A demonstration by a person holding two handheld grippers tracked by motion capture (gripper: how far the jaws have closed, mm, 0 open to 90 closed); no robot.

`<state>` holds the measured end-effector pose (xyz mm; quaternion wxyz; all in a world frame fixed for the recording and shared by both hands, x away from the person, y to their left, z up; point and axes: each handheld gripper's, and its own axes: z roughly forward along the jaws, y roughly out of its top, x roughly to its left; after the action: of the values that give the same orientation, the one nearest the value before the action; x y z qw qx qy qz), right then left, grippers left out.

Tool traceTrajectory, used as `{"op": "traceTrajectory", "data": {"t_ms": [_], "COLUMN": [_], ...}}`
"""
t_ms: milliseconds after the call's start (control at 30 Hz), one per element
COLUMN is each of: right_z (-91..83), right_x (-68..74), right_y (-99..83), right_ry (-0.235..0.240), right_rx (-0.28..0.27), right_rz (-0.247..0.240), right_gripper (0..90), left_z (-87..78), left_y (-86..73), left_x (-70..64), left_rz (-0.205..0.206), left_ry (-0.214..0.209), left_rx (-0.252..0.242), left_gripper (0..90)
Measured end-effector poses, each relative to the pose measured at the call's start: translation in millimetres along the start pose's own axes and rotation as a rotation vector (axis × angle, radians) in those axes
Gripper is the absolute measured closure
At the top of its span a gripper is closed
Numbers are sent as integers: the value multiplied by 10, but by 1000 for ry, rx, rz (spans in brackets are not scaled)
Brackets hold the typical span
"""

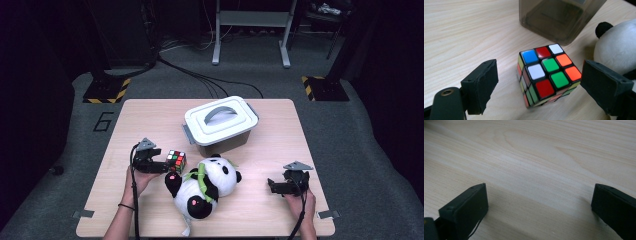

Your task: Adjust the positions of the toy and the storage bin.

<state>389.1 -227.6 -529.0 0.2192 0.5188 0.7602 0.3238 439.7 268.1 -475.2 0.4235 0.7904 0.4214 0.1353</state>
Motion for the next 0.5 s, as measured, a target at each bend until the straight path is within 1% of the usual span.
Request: {"op": "traceTrajectory", "data": {"t_ms": [33,67,100,133,267,300,333,367,433,467,500], "right_z": [0,0,0,0,0,0,0,0,0,0,0], "right_x": [0,0,0,0,0,0,0,0,0,0,0], "right_y": [0,0,0,0,0,0,0,0,0,0,0], "right_ry": [0,0,0,0,0,0,0,0,0,0,0], "right_rx": [0,0,0,0,0,0,0,0,0,0,0], "right_rz": [0,0,0,0,0,0,0,0,0,0,0], "right_gripper": [2,2,2,2,2,2,2,2,2,2,2], "left_z": [16,16,70,88,159,168,168,175,179,177,187], "left_y": [19,19,54,71,85,84,84,86,88,104,110], "left_x": [-11,-11,-28,-28,-18,-26,-26,-33,-42,-52,-56], "left_rz": [11,11,10,19,19,11,11,13,14,29,28], "left_ry": [11,11,3,3,-3,-9,-9,-21,-28,-29,-29], "left_rx": [13,13,39,58,71,71,71,65,57,71,77], "left_gripper": [144,143,142,142,143,146,145,144,142,142,144]}}
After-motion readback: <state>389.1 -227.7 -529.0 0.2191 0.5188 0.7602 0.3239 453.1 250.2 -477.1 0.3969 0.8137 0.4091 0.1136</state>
